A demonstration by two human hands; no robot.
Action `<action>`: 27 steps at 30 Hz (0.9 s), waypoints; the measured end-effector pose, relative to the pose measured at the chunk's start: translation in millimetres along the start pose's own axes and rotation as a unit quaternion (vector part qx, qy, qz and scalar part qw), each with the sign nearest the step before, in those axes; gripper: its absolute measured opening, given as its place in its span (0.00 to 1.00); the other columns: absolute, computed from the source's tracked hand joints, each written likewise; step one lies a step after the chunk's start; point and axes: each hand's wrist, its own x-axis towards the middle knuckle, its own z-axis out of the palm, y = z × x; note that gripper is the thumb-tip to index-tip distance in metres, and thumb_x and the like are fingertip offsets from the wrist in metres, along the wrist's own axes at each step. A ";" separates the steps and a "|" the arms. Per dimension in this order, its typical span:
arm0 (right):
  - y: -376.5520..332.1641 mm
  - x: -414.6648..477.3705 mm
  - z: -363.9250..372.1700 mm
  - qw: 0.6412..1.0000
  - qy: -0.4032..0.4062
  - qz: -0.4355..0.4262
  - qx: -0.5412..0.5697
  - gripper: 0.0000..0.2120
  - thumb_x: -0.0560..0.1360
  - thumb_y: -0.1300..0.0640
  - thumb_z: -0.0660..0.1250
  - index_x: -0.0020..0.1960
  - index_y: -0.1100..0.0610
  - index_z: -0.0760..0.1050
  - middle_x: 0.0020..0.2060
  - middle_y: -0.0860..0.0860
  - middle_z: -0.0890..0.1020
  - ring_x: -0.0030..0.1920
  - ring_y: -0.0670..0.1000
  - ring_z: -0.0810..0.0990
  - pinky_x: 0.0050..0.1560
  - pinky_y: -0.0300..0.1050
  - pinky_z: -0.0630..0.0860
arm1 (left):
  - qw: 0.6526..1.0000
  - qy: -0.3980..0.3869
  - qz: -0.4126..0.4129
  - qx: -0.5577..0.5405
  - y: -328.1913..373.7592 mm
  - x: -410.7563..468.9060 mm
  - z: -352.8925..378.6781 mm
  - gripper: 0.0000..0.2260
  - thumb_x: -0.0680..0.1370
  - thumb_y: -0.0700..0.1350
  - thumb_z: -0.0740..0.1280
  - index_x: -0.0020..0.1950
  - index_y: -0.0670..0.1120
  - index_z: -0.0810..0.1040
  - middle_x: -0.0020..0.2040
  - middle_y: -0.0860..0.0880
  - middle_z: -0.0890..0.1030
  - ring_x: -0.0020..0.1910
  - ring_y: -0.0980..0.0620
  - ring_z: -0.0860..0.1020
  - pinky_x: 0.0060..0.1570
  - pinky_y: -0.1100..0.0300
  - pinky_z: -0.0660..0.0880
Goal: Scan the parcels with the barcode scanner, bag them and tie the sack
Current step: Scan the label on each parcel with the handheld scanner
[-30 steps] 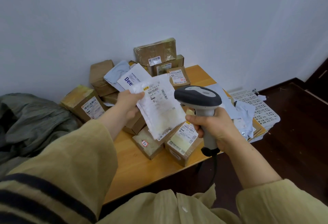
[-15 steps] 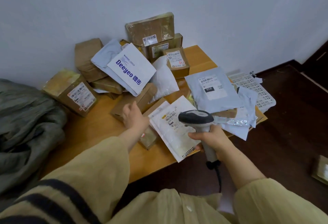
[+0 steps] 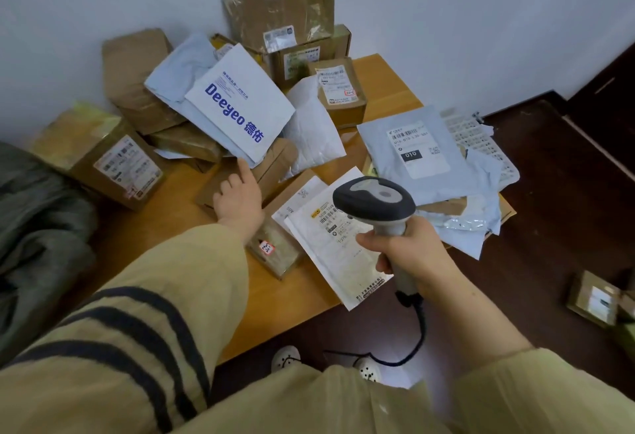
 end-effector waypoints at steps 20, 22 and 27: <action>-14.5 -4.0 39.4 0.997 -0.053 -0.028 -0.045 0.08 0.70 0.60 0.74 0.44 0.62 0.78 0.21 0.49 0.75 0.21 0.47 0.74 0.27 0.39 0.72 | 0.998 -0.052 0.010 0.037 -76.8 -15.4 21.4 0.30 0.76 0.54 0.65 0.71 0.39 0.62 0.67 0.39 0.66 0.66 0.40 0.66 0.61 0.49 0.67; -17.6 -4.6 44.4 0.997 -0.061 -0.035 -0.041 0.07 0.70 0.61 0.73 0.45 0.62 0.77 0.20 0.48 0.75 0.21 0.47 0.74 0.26 0.37 0.72 | 0.997 -0.038 -0.011 0.067 -80.9 -28.7 19.7 0.32 0.72 0.61 0.67 0.66 0.41 0.66 0.63 0.40 0.69 0.63 0.41 0.68 0.61 0.49 0.67; -26.2 -4.9 52.9 0.995 -0.081 -0.044 -0.043 0.06 0.70 0.61 0.73 0.40 0.61 0.76 0.19 0.48 0.74 0.20 0.47 0.73 0.25 0.37 0.71 | 0.991 -0.097 -0.096 0.006 -92.3 -25.8 16.9 0.54 0.63 0.70 0.69 0.75 0.41 0.48 0.75 0.34 0.51 0.75 0.36 0.46 0.71 0.38 0.44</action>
